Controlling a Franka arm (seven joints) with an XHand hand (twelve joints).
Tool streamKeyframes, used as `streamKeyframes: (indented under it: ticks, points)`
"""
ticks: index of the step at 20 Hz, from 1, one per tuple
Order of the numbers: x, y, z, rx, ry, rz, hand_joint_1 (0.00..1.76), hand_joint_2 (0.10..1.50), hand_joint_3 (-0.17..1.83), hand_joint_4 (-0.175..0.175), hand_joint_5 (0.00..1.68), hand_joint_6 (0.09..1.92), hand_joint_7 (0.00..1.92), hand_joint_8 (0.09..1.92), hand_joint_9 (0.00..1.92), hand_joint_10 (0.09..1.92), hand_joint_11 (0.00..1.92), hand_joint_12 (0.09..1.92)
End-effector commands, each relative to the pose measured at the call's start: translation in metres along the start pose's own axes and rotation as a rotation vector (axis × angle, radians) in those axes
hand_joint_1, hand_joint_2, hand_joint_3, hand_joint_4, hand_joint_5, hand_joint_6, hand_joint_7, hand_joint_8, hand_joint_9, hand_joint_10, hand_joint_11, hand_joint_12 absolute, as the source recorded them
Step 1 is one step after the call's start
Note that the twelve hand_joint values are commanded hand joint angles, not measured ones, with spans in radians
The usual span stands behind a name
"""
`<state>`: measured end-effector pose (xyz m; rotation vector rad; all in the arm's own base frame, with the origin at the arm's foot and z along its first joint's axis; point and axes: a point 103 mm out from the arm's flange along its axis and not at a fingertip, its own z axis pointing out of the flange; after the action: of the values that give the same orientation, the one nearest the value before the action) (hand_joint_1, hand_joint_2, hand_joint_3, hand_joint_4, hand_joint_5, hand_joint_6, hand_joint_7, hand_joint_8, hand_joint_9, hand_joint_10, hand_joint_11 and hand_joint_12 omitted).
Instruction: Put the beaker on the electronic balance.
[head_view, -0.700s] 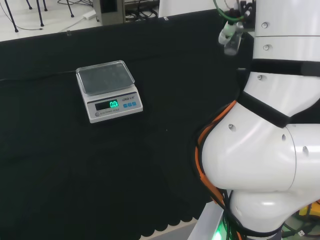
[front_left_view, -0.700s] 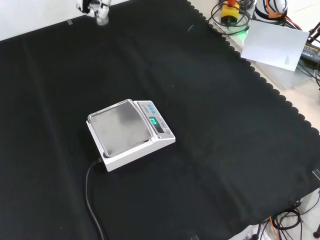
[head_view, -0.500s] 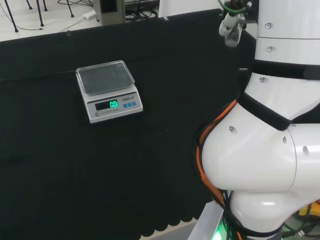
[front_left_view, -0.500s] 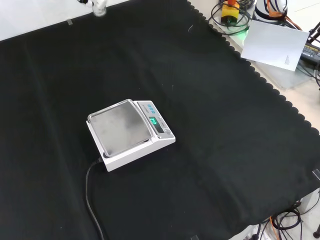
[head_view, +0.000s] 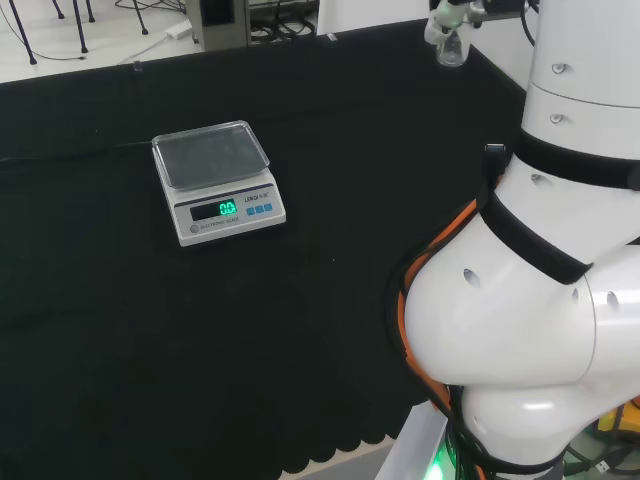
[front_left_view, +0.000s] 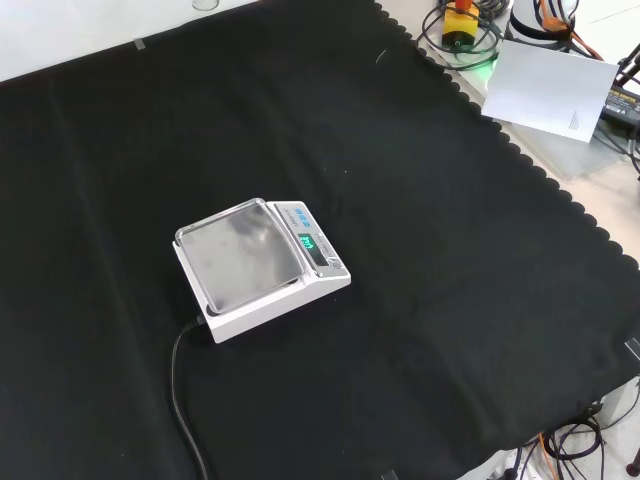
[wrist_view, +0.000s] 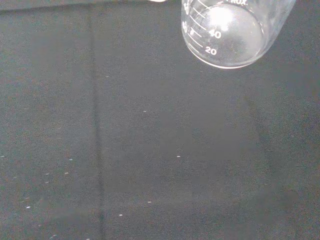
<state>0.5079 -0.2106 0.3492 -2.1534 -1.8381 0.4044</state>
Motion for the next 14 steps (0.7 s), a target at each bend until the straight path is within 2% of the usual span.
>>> streamKeyframes:
  ticks: [1, 9, 14]
  points:
    - [0.036, 0.004, 0.001, -0.003, -0.009, -0.064, 1.49, 1.13, -0.06, -0.175, 0.91, 1.14, 0.75, 1.17, 0.98, 1.03, 1.03, 1.29]
    - [0.116, 0.029, 0.005, 0.013, -0.028, -0.201, 1.49, 1.14, -0.09, -0.175, 0.92, 1.12, 0.76, 1.16, 0.99, 1.01, 1.04, 1.28]
    - [0.179, 0.040, 0.005, 0.014, -0.046, -0.289, 1.49, 1.14, -0.10, -0.175, 0.92, 1.12, 0.76, 1.15, 1.00, 1.01, 1.04, 1.28]
